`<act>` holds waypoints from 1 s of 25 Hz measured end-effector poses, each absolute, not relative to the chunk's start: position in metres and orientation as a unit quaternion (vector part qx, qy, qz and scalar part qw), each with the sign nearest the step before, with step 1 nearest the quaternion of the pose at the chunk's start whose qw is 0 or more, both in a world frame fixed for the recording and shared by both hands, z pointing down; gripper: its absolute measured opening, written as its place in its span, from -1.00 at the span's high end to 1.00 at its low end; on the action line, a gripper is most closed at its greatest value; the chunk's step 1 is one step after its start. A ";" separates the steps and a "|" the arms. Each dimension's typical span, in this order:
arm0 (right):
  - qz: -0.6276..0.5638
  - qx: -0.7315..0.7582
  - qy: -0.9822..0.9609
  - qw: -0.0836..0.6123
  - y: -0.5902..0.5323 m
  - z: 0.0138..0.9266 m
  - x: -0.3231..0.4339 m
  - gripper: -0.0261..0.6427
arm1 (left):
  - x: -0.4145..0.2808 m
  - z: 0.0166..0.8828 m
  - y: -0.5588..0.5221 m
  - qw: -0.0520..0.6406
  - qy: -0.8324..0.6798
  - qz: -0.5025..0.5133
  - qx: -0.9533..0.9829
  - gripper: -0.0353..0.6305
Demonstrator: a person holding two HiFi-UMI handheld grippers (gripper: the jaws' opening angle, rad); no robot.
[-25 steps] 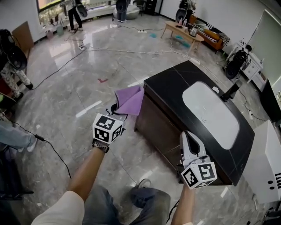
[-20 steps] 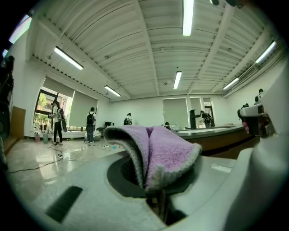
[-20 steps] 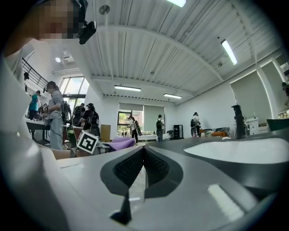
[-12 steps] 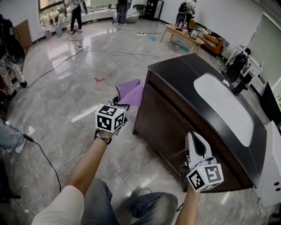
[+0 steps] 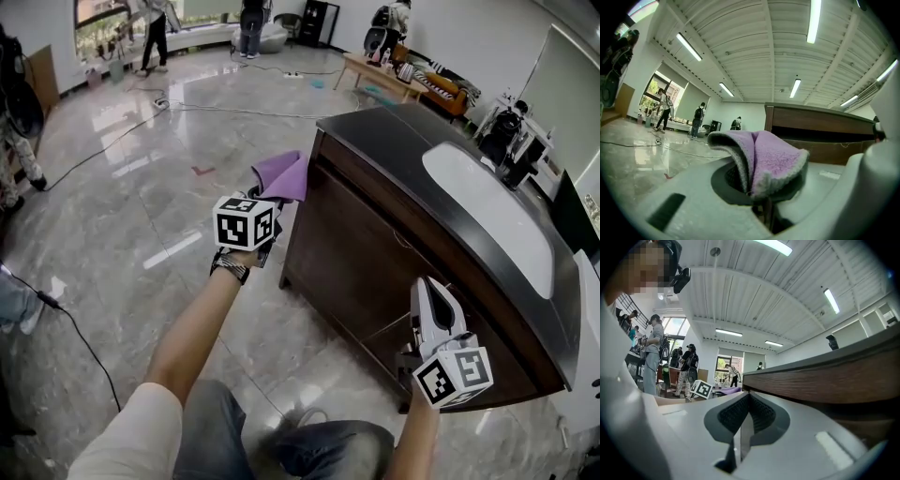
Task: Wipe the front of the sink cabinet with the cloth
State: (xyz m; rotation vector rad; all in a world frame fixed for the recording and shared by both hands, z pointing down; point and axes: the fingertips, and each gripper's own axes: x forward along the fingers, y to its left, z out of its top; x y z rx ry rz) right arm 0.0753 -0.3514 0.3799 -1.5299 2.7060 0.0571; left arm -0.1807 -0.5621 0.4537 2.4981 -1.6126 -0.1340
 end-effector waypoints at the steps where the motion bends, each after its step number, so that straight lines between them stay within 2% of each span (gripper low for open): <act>1: 0.017 -0.494 0.869 0.016 -0.352 0.383 0.076 0.90 | -0.180 0.456 -0.564 0.081 -0.540 -0.047 0.836 0.76; 10: 0.024 -0.510 0.860 0.006 -0.340 0.386 0.081 0.90 | -0.143 0.457 -0.567 0.055 -0.516 -0.041 0.854 0.76; 25: 0.018 -0.598 0.801 -0.020 -0.305 0.396 0.160 0.90 | -0.059 0.458 -0.534 -0.008 -0.457 0.004 0.889 0.76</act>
